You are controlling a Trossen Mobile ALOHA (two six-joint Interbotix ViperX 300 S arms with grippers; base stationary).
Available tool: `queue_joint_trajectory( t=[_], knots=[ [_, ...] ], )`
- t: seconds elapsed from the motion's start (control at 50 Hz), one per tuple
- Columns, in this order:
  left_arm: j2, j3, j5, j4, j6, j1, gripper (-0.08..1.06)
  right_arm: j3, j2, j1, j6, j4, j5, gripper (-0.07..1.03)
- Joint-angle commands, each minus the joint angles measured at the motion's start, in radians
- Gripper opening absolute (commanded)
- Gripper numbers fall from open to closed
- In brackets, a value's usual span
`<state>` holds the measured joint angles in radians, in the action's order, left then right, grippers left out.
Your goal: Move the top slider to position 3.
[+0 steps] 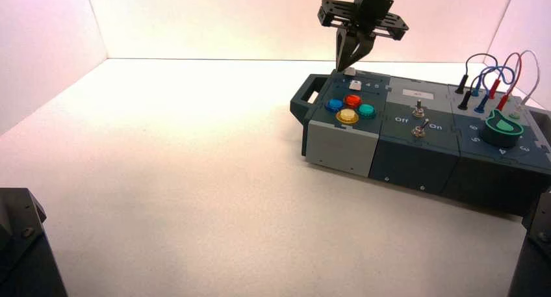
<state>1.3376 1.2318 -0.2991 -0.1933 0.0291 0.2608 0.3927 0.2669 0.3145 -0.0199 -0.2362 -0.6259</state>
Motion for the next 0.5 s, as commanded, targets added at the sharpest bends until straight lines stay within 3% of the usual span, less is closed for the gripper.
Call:
queue_joint_trajectory(
  t=[0.02, 0.5],
  knots=[
    [-0.009, -0.031, 0.005, -0.002, -0.003, 0.006, -0.03, -0.025, -0.017, -0.002, -0.003, -0.005, 0.006, -0.02],
    [-0.008, -0.032, 0.005, -0.002, -0.002, 0.006, -0.03, -0.029, -0.008, -0.009, -0.011, -0.002, 0.011, -0.02]
  ],
)
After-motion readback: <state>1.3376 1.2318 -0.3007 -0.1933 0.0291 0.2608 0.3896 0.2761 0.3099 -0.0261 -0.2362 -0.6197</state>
